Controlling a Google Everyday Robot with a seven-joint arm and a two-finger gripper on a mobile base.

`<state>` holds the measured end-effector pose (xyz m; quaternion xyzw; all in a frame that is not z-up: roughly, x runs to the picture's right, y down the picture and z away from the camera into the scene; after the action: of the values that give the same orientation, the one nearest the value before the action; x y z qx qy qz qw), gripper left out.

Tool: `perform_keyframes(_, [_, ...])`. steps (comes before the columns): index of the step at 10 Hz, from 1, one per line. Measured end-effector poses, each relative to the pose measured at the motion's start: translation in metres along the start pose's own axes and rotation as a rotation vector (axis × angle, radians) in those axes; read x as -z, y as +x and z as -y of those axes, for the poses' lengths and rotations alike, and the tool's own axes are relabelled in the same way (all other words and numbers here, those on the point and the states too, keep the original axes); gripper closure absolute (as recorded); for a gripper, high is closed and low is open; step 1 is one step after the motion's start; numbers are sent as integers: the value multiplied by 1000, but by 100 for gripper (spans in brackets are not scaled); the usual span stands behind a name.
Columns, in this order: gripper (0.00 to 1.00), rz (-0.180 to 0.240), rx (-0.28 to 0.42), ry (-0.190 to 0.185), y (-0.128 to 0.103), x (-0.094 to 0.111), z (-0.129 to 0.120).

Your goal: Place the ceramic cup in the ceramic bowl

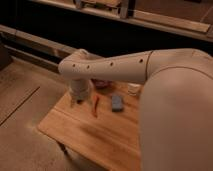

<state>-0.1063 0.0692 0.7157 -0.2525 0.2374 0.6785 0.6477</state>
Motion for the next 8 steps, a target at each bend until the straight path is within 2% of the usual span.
perform_keyframes(1, [35,5,-45,-3,-15,6,6])
perform_keyframes(4, [35,16,-134,-4,-40,19,33])
perform_keyframes(5, [35,19,-146,-5,-43,21,38])
perform_keyframes(8, [35,50,-224,-20,-50,38,78])
